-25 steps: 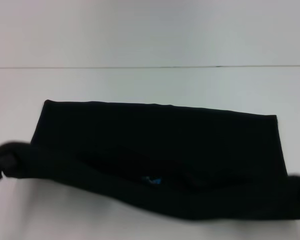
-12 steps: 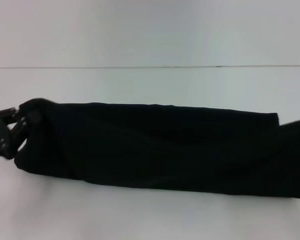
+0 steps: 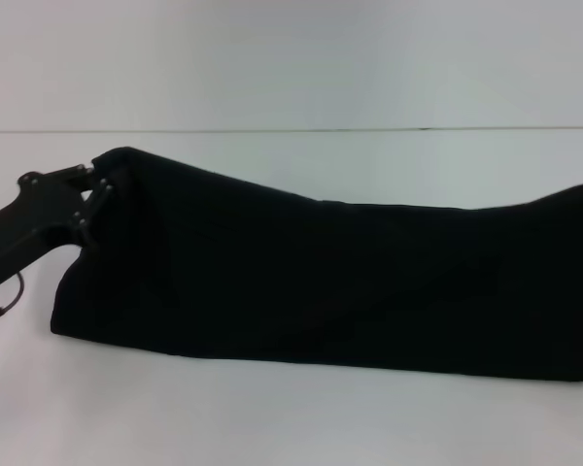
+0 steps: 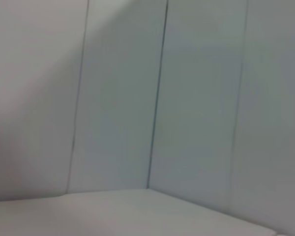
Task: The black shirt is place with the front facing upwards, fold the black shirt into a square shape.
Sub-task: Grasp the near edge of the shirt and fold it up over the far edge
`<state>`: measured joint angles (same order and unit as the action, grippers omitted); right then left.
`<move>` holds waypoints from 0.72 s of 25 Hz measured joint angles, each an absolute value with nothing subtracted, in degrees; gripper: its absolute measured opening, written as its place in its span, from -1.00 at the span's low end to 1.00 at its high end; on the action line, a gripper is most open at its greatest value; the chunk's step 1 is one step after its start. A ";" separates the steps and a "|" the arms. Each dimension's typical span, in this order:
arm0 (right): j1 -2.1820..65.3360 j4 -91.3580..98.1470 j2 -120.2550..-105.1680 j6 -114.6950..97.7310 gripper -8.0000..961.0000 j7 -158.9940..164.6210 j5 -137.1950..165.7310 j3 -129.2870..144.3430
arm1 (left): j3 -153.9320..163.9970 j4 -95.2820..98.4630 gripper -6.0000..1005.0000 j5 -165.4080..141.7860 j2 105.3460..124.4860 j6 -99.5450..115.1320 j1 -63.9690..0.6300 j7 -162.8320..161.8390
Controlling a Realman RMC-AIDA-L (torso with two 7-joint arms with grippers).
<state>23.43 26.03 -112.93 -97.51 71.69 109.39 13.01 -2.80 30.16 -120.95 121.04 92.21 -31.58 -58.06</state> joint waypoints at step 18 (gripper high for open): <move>27.99 26.02 -116.60 -82.12 -0.91 68.10 109.21 14.70 | 0.87 29.31 -0.89 -116.76 123.88 73.79 -35.99 -53.20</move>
